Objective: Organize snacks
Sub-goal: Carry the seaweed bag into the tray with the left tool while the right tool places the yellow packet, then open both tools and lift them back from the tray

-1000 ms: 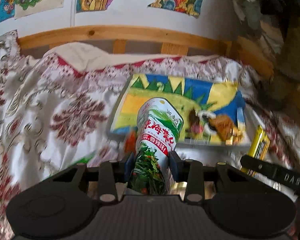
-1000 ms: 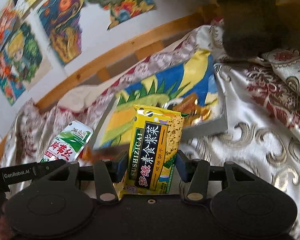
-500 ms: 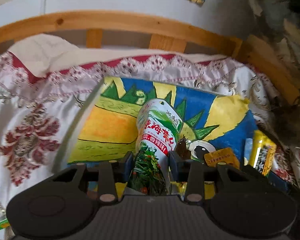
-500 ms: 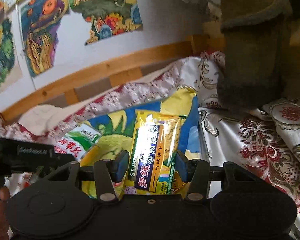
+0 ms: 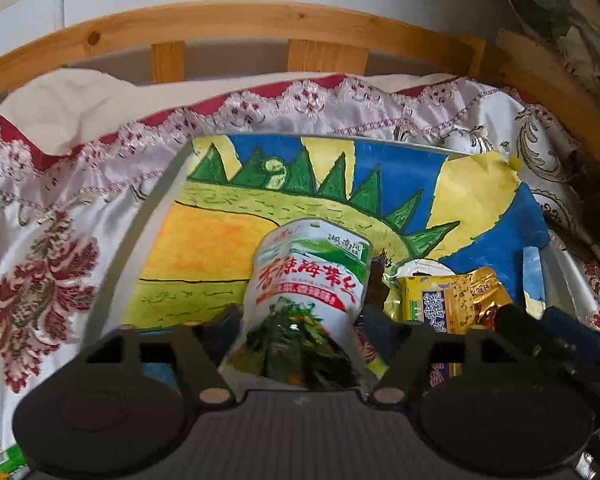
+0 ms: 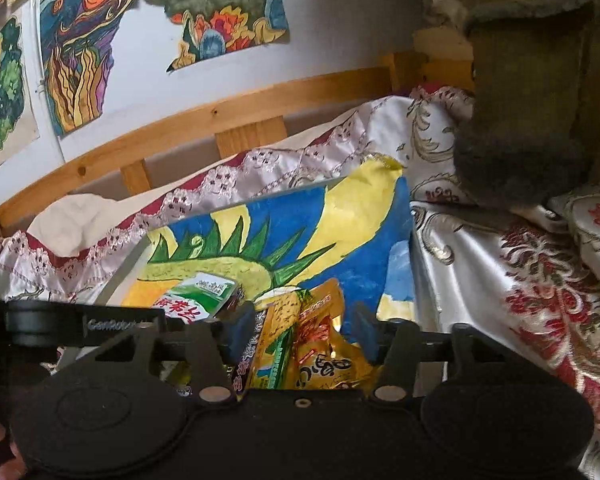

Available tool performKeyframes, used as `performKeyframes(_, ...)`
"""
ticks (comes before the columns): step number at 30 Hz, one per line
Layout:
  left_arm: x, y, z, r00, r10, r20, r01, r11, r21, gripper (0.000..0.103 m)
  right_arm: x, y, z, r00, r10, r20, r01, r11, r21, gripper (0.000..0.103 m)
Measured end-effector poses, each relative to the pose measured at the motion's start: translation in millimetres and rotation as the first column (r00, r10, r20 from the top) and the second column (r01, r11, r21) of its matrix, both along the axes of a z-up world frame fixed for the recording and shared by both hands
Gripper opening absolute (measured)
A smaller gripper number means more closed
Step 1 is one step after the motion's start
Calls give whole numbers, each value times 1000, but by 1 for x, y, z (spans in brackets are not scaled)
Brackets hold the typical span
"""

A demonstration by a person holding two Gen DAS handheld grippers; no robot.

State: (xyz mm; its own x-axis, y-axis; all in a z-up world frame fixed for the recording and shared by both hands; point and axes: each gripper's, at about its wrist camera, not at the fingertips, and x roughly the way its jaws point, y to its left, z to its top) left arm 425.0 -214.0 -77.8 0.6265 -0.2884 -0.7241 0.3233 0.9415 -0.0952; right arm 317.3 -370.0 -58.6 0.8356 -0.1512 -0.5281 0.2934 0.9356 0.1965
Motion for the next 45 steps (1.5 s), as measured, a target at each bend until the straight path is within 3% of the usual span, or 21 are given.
performKeyframes(3, -17, 10, 16, 996, 34, 78, -33, 999, -17, 89, -17, 0, 9, 1000, -12, 22, 12, 1000, -12, 82)
performKeyframes(9, -57, 38, 50, 980, 94, 176, -83, 994, -68, 100, -59, 1, 35, 998, -27, 62, 29, 999, -31, 94)
performKeyframes(14, -104, 68, 74, 964, 115, 240, -97, 992, -87, 102, -106, 12, 63, 990, -33, 136, 39, 998, -41, 102)
performKeyframes(23, -192, 113, 91, 953, 122, 279, -103, 991, -82, 103, -191, 42, 93, 974, -16, 225, 31, 997, -65, 102)
performKeyframes(26, -215, 127, 93, 960, 117, 255, -101, 992, -75, 103, -217, 51, 96, 973, -12, 230, 28, 997, -67, 102)
performKeyframes(34, -276, 164, 97, 962, 156, 226, -143, 987, -71, 103, -269, 73, 95, 983, 6, 181, -4, 1000, -12, 102)
performKeyframes(45, -327, 181, 95, 962, 158, 224, -152, 987, -43, 103, -321, 98, 94, 995, -25, 96, 28, 999, -33, 102)
